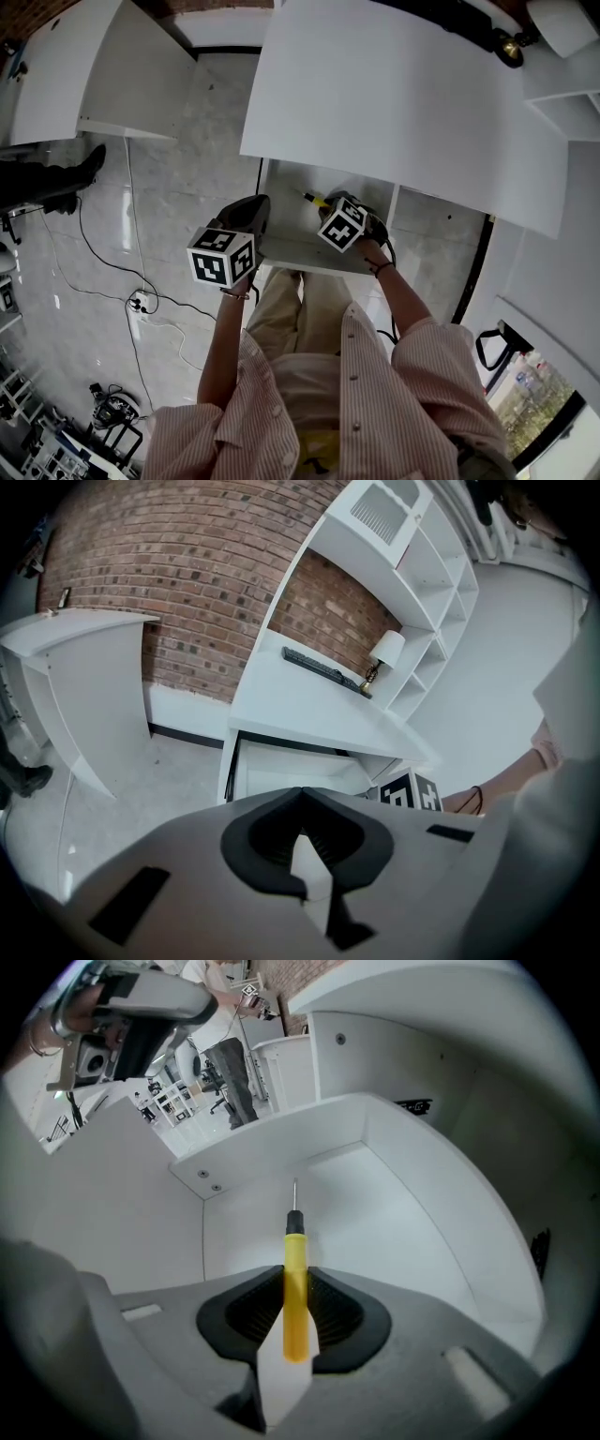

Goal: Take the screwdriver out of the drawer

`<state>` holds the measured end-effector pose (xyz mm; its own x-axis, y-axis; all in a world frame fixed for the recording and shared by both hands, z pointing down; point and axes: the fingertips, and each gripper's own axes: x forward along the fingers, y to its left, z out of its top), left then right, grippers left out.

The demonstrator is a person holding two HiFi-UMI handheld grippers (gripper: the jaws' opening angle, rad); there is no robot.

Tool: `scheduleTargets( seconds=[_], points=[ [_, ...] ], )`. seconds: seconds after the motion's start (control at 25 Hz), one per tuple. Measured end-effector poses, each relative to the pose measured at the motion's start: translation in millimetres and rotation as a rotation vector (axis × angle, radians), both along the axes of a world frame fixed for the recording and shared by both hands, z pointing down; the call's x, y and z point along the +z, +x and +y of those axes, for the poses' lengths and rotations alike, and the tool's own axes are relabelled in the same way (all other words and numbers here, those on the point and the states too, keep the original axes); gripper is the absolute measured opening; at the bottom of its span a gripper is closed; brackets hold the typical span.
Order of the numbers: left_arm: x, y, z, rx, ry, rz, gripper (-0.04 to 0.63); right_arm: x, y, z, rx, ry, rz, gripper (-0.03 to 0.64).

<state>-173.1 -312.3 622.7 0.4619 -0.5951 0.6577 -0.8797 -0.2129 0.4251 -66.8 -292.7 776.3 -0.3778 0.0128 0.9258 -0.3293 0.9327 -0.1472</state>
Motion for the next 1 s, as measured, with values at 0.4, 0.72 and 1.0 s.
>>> scheduleTargets(
  seconds=[0.4,0.72,1.0],
  points=[
    [-30.4,9.3,1.8,0.019,0.087,0.023,-0.002,-69.3,8.2,-7.9,0.034,0.093,-0.103,0.083],
    [-59.0,9.6,5.3,0.017,0.163,0.026,-0.002,-128.5,9.5,-7.4,0.11,0.147,-0.239,0.083],
    [-84.3,12.1,14.2,0.041,0.232,0.001,-0.002,-172.9,16.2,-3.3,0.21,0.185,-0.372,0.083]
  ],
)
